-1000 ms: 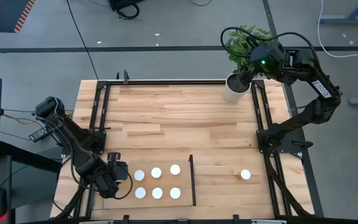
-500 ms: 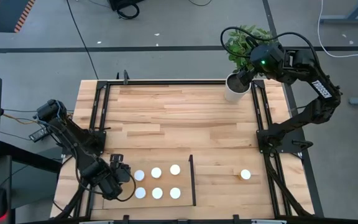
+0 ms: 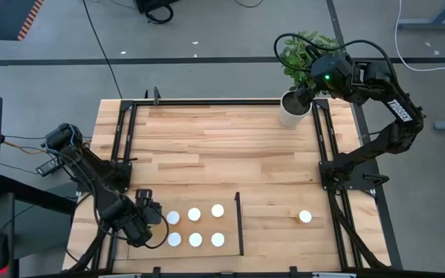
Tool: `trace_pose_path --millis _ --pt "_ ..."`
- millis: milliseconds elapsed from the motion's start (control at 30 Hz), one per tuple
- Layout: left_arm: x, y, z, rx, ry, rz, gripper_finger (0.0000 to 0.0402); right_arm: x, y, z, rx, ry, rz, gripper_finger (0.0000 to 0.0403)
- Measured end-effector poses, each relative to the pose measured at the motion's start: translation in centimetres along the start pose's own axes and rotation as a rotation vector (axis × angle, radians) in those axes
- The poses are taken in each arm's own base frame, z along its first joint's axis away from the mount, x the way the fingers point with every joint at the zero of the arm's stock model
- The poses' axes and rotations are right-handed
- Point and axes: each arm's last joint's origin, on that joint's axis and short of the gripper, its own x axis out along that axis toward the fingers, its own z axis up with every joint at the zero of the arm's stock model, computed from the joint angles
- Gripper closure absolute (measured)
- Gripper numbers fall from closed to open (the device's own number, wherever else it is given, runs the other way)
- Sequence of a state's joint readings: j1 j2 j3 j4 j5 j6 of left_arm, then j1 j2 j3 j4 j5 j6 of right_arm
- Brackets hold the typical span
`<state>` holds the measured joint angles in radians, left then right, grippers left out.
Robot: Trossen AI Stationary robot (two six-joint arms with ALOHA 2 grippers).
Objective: Pick and place medicine bottles onto shelf by color
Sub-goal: Put the orange pill bottle on the shelf, then move the orange pill bottle to the center of the table
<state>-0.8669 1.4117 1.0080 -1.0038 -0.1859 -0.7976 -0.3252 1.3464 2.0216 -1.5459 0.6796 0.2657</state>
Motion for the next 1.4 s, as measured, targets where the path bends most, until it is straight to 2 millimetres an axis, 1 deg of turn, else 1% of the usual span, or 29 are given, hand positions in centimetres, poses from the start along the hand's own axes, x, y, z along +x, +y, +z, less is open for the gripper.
trace_pose_path --millis 167,500,700,967,1067,1200,1267,1400 --pt "0.0 0.3 -0.3 0.009 0.029 0.030 0.0127 0.0 0.0 0.0 0.000 0.000 0.000 0.0070" --pt "0.0 0.5 -0.1 -0.005 0.048 0.021 0.0129 0.0 0.0 0.0 -0.001 0.000 0.000 0.0070" --pt "-1.3 1.0 0.6 -0.023 0.056 0.045 0.0129 0.0 0.0 0.0 -0.001 0.000 0.000 0.0070" --pt "-2.9 0.7 1.4 0.002 0.025 0.017 0.0129 -0.1 0.0 0.0 -0.001 0.002 0.012 0.0070" --pt "-4.0 0.6 1.8 0.000 0.017 0.011 0.0129 -0.3 -0.2 -0.1 0.002 0.001 0.029 0.0070" --pt "-6.6 0.8 2.8 0.014 -0.018 -0.006 0.0129 -0.8 -0.5 -0.6 0.009 0.020 0.089 0.0070" --pt "-8.2 1.1 3.6 0.006 -0.059 -0.007 0.0129 -0.9 -0.5 -0.7 0.023 0.037 0.144 0.0070" --pt "-10.9 2.1 5.5 -0.013 -0.187 0.012 0.0129 -1.0 0.0 -0.9 0.059 0.091 0.317 0.0070"
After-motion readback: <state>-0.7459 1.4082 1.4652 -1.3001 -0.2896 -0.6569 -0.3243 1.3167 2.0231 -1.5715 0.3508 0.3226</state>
